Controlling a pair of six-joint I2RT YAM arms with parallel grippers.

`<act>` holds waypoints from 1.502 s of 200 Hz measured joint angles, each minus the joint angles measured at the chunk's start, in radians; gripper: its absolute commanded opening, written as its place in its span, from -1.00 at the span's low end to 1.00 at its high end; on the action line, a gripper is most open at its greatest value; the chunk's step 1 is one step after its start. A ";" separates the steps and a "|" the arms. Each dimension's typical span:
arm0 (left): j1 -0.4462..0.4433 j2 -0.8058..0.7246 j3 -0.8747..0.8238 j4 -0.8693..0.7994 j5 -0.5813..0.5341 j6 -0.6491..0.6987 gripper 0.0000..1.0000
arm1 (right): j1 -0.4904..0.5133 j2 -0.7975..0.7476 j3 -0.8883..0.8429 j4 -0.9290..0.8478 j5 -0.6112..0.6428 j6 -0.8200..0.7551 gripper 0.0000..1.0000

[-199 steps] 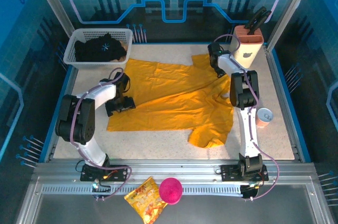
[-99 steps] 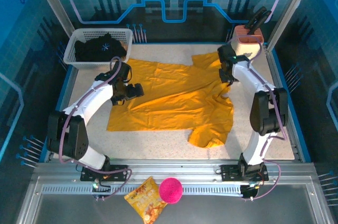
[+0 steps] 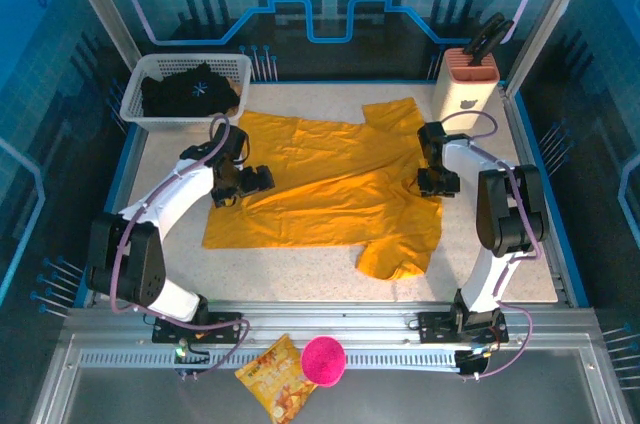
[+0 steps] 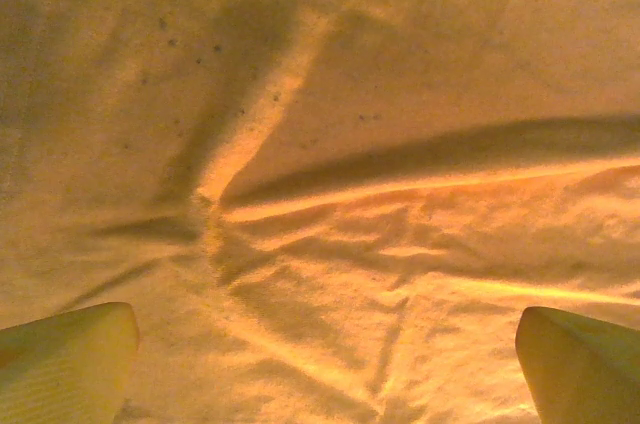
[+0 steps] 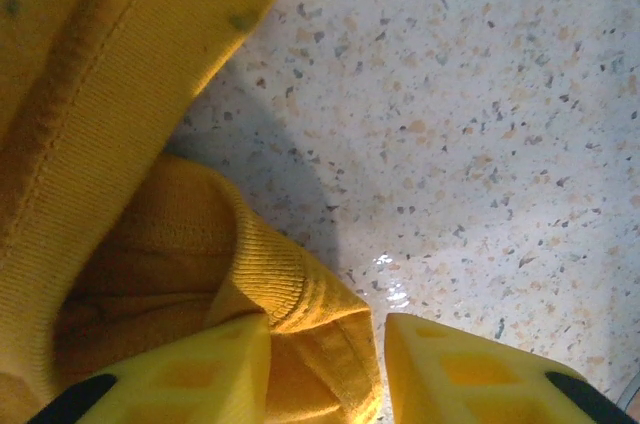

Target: Fold and stack the t-shirts

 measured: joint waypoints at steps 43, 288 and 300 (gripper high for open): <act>0.000 -0.009 -0.003 0.004 0.003 0.000 0.95 | -0.027 0.000 -0.004 0.024 -0.005 0.004 -0.35; 0.000 -0.020 -0.119 0.073 0.014 -0.019 0.95 | -0.098 -0.126 -0.119 -0.016 0.076 0.211 -1.00; 0.000 -0.012 -0.127 0.084 0.014 -0.028 0.95 | -0.098 -0.131 -0.127 -0.034 0.091 0.234 -1.00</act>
